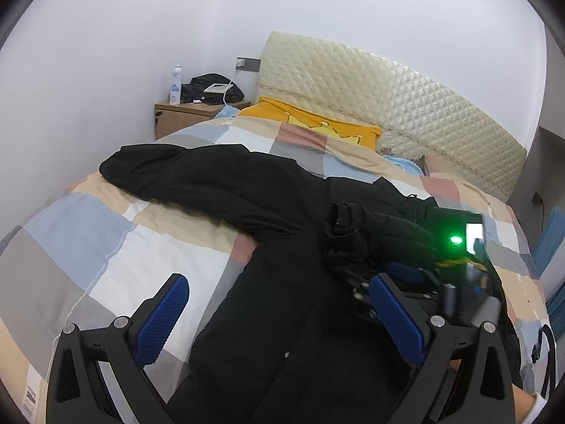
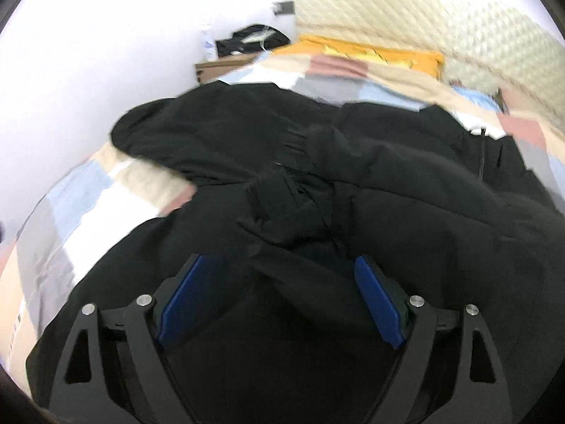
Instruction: Fold large clothes
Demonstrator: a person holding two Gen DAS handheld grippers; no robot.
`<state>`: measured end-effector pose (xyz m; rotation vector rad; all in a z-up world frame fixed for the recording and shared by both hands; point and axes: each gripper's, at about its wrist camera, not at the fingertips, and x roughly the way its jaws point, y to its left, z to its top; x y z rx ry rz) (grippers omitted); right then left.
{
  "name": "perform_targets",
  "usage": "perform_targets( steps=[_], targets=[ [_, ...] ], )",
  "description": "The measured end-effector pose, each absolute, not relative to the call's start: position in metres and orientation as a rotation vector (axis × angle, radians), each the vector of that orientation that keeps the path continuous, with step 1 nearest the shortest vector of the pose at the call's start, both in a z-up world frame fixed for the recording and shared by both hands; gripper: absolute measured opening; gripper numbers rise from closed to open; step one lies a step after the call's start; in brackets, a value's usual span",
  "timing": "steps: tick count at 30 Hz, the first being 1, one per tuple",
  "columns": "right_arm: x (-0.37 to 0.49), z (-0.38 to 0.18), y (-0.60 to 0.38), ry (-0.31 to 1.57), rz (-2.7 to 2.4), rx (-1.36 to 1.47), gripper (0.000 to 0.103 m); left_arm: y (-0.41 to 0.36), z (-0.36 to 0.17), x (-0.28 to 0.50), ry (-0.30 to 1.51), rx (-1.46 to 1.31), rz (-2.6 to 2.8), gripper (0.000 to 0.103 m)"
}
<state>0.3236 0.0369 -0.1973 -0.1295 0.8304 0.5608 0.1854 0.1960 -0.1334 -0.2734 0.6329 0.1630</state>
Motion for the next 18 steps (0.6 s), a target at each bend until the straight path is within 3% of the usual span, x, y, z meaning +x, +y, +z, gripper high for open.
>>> perform_targets(
  steps=[10,18],
  targets=[
    [0.284,-0.154,-0.064,0.81,0.511,-0.053,0.086,0.176,-0.135,0.204,0.669,-0.26,0.076,0.103],
    [0.277,-0.157,-0.192,0.818,0.365,0.268,0.086,0.157,-0.141,0.218,0.693,-0.267,0.031,0.103]
  ],
)
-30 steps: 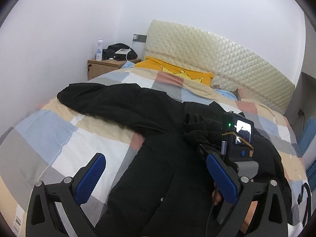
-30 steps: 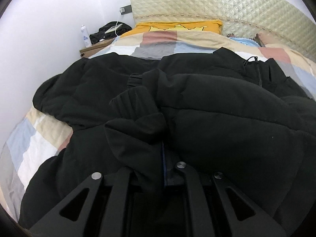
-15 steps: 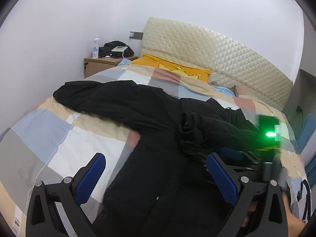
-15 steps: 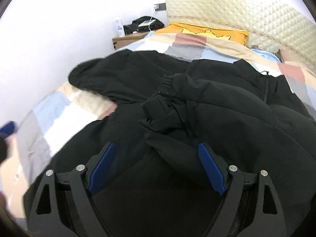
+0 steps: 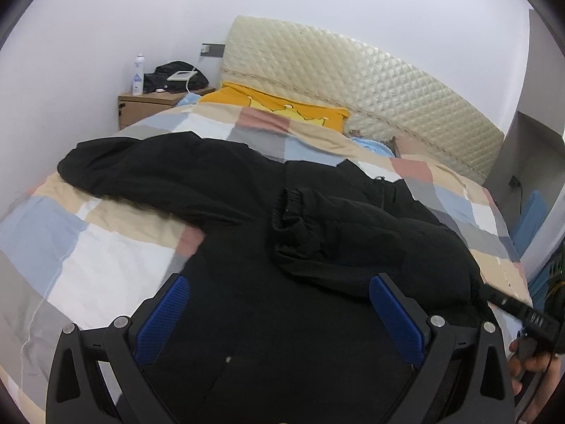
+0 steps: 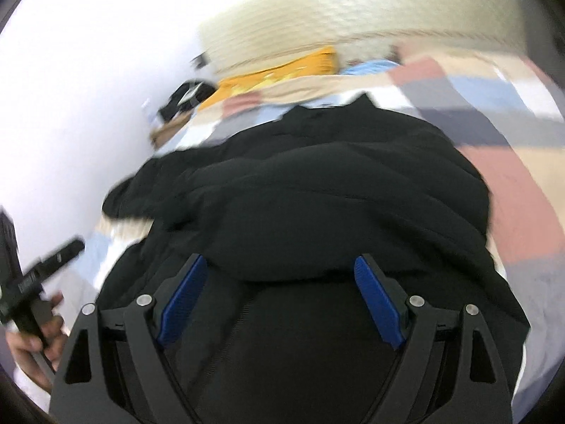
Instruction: Fold large clothes
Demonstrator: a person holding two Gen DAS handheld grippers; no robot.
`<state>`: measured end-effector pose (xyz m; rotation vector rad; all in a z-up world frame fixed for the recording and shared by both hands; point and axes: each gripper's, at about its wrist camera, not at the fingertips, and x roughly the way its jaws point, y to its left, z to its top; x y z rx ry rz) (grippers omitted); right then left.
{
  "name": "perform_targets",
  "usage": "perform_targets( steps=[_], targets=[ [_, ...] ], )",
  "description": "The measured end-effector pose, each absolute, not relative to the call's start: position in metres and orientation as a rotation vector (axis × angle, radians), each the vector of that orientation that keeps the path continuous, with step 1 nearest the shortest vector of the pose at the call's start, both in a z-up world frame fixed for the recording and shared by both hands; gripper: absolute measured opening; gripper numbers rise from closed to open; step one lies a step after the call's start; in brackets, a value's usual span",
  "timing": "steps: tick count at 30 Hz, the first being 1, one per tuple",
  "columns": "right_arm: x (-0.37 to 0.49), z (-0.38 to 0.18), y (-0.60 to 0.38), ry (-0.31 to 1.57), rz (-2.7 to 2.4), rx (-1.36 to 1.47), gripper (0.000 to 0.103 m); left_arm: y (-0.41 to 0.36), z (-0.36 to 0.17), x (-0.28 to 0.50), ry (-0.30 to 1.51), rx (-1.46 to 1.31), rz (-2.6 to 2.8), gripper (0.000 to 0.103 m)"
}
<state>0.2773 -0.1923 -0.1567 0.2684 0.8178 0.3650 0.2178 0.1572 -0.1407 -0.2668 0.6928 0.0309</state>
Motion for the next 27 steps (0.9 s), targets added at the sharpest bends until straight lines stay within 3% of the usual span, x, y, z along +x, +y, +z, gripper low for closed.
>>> perform_targets(
  steps=[15,19,21,23,27],
  targets=[
    [0.311,-0.226,-0.3,0.89,0.221,0.903,0.086,0.141,-0.143,0.227,0.733,-0.358,-0.081,0.102],
    [0.314,-0.243,-0.319,0.882,0.218,1.054,0.085,0.152,-0.136,0.246,0.741,-0.467,-0.11,0.093],
    [0.317,-0.247,-0.322,0.877,0.213,1.081,0.081,0.163,-0.134,0.26,0.756,-0.531,-0.132,0.093],
    [0.321,-0.252,-0.323,0.882,0.207,1.099,0.063,0.173,-0.134,0.281,0.781,-0.559,-0.146,0.085],
    [0.33,-0.268,-0.33,0.865,0.221,1.2,0.046,0.185,-0.148,0.323,0.867,-0.597,-0.176,0.078]
  ],
)
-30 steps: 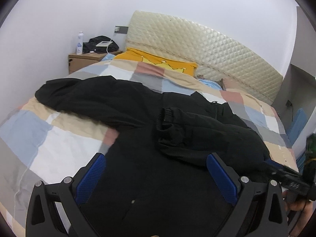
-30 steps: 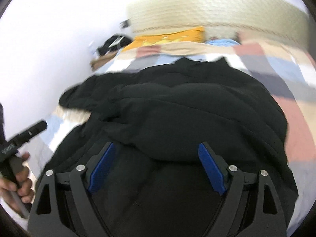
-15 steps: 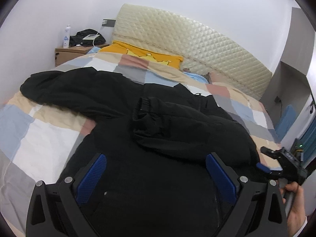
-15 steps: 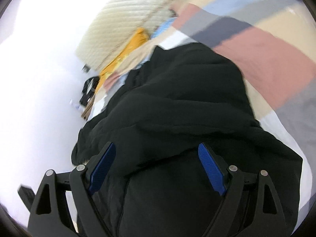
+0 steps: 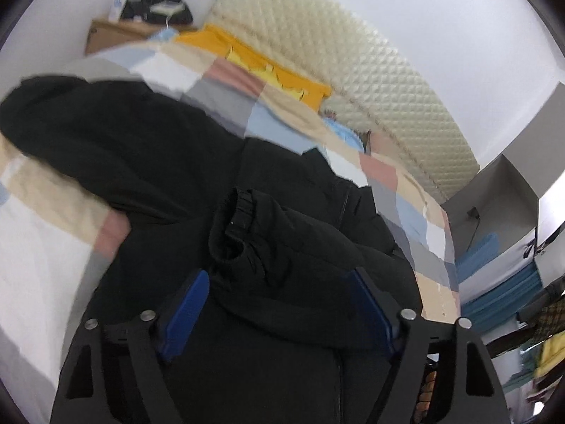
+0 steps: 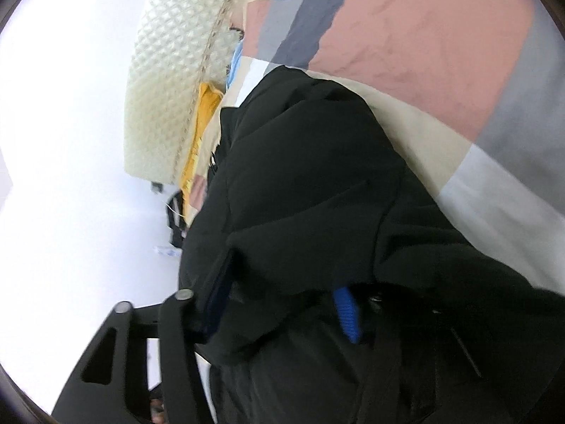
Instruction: Fold large clothes
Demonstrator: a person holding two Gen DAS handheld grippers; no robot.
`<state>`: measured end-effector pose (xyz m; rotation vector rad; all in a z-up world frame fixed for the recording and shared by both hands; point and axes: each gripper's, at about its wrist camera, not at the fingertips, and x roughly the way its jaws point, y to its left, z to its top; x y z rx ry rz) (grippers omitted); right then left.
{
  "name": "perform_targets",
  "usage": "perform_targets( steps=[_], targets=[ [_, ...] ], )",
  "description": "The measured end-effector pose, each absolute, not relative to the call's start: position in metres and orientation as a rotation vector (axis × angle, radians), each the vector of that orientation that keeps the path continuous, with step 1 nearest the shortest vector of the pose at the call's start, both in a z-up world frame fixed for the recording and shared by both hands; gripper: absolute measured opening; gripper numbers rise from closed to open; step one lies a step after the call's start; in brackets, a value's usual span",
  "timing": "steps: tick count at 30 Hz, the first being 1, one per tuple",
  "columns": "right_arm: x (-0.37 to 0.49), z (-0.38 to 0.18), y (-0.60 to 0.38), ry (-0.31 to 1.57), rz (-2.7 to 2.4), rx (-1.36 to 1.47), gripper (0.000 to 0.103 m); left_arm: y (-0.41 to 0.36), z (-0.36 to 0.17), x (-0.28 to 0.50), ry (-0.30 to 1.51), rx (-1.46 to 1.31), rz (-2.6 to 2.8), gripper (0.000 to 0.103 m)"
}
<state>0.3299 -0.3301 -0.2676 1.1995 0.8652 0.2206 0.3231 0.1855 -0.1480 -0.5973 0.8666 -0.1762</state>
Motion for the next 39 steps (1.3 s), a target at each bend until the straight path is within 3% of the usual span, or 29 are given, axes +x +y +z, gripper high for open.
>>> perform_targets(
  steps=[2,5,12,16,19,30,31,32,34,39],
  targets=[
    [0.335,-0.266,-0.329,0.863,0.234,1.188,0.02,0.188,-0.157,0.34,0.896,-0.634,-0.204,0.077],
    [0.334,-0.248,-0.326,0.843,0.216,1.097,0.009,0.188,-0.168,0.36,0.919,-0.675,-0.222,0.077],
    [0.331,-0.24,-0.332,0.845,0.178,1.042,0.008,0.173,-0.192,0.391,1.005,-0.621,-0.192,0.074],
    [0.329,-0.246,-0.335,0.878,0.151,1.042,0.007,0.174,-0.203,0.396,1.027,-0.597,-0.139,0.065],
    [0.332,-0.243,-0.333,0.888,0.142,1.004,0.007,0.174,-0.208,0.396,1.046,-0.636,-0.182,0.051],
    [0.327,-0.247,-0.334,0.908,0.138,0.998,0.007,0.157,-0.23,0.382,1.203,-0.641,-0.251,0.049],
    [0.326,-0.246,-0.334,0.907,0.138,0.993,0.007,0.156,-0.223,0.378,1.177,-0.614,-0.254,0.043],
    [0.327,-0.247,-0.334,0.908,0.137,0.99,0.007,0.156,-0.214,0.374,1.146,-0.587,-0.268,0.028],
    [0.325,-0.246,-0.334,0.91,0.136,0.98,0.007,0.158,-0.198,0.368,1.099,-0.554,-0.281,0.007],
    [0.321,-0.239,-0.331,0.906,0.129,0.93,0.007,0.167,-0.161,0.344,0.994,-0.539,-0.345,0.003]
  ],
)
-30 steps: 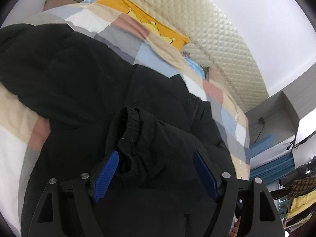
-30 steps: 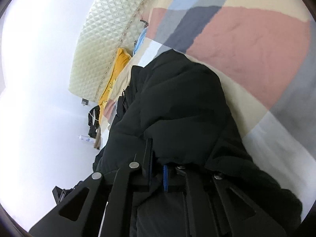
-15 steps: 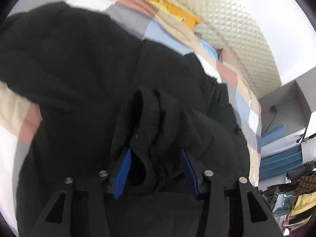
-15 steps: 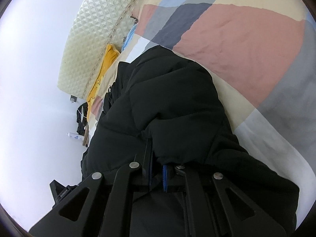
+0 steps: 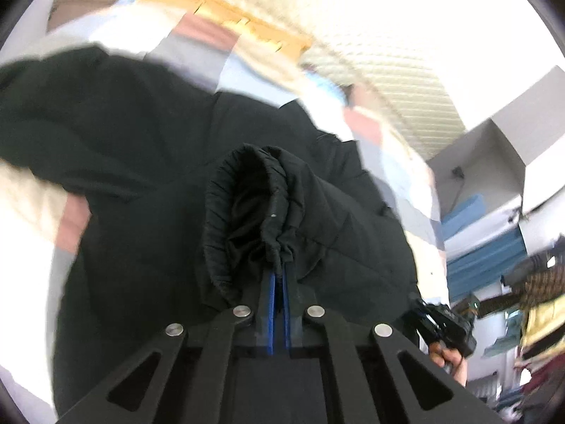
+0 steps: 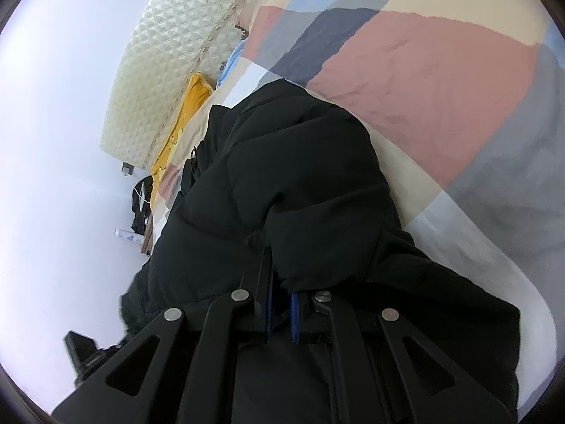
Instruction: Fold large clothes
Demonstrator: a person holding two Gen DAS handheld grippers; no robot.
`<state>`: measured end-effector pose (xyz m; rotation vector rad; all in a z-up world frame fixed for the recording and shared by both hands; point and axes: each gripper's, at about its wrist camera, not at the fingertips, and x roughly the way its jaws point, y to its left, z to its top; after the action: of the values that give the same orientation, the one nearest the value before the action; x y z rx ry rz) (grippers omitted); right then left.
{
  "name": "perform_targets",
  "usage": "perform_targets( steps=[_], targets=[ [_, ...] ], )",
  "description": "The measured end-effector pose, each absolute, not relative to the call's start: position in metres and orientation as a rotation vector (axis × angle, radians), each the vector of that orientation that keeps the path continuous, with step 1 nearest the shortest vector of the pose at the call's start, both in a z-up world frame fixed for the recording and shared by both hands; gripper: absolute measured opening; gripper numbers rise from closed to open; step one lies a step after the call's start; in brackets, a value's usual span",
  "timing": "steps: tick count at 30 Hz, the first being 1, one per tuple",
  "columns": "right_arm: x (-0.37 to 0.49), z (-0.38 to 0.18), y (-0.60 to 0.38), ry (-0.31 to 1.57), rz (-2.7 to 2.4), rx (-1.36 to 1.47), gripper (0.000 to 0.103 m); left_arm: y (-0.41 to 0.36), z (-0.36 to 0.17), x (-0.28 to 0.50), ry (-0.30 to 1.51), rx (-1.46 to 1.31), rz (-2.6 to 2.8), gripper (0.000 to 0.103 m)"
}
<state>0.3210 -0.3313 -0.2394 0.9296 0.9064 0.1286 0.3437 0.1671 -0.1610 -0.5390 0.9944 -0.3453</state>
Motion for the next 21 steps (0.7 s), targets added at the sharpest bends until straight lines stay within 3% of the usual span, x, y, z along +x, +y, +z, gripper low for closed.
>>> perform_targets(
  steps=[8,21],
  targets=[
    [0.307,-0.229,-0.328,0.895,0.128,0.866,0.006,0.174,-0.144,0.301,0.984,-0.507,-0.409,0.002],
    [0.281,-0.219,-0.334,0.917,0.116,0.796,0.005,0.154,-0.184,0.23,1.267,-0.524,-0.368,0.002]
  ],
)
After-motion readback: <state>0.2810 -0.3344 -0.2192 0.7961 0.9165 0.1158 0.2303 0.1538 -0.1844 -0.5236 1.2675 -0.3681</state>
